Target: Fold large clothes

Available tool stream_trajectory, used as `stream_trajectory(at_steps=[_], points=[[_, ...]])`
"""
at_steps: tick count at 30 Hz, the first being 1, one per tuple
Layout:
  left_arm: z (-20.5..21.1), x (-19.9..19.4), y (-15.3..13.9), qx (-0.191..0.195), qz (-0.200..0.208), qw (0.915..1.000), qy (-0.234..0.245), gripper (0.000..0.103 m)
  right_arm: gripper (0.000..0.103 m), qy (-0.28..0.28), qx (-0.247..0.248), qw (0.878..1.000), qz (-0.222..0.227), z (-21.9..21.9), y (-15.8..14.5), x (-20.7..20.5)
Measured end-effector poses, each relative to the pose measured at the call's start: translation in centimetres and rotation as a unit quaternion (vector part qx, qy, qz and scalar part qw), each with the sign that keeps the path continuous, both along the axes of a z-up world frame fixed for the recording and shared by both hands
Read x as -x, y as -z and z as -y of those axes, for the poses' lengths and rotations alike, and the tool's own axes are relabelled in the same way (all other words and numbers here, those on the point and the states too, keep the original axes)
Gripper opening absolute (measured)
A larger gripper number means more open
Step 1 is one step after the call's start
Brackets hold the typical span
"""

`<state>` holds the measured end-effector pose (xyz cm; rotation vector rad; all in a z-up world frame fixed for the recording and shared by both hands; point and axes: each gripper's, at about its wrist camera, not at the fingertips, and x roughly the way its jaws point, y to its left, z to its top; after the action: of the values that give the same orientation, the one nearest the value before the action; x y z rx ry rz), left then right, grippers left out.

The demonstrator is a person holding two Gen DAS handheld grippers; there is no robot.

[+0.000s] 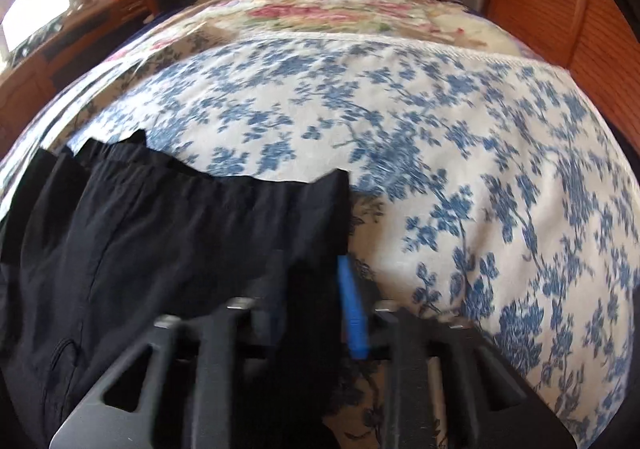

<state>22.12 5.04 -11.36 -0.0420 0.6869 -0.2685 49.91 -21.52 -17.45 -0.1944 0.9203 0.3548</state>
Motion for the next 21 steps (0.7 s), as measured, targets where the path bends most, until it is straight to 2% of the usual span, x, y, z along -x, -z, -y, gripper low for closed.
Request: stream_trajectory(at_steps=[2,5,10,14,15,16,17,21], points=[[0.1,0.1,0.1,0.003,-0.002,1.0,0.004,0.034,0.003,-0.02,0.016,0.999,0.024,-0.9,-0.9,0.7],[0.3,0.2,0.1,-0.001,0.0,1.0,0.008,0.034,0.002,-0.031,-0.006,0.996,0.087,-0.8,-4.0,2.2],[0.6,0.4,0.1,-0.002,0.0,1.0,0.009,0.034,0.001,0.015,0.011,0.983,0.185,-0.2,-9.0,4.0],[0.5,0.4,0.1,-0.002,-0.002,1.0,0.007,0.034,0.002,0.063,0.072,0.983,0.159,-0.6,-8.7,2.7],[0.5,0.5,0.1,-0.001,-0.002,1.0,0.007,0.034,0.002,0.064,0.085,0.984,0.146,-0.8,-8.2,2.2],[0.5,0.5,0.0,0.0,-0.002,1.0,0.008,0.034,0.003,0.063,0.097,0.987,0.113,-0.8,-7.2,1.5],[0.5,0.5,0.0,0.0,-0.003,1.0,0.009,0.034,0.005,0.064,0.096,0.989,0.098,-0.6,-6.7,1.4],[0.3,0.6,-0.1,0.0,-0.001,1.0,0.01,0.034,0.045,0.051,0.082,0.991,0.088,-0.2,-6.7,2.8]])
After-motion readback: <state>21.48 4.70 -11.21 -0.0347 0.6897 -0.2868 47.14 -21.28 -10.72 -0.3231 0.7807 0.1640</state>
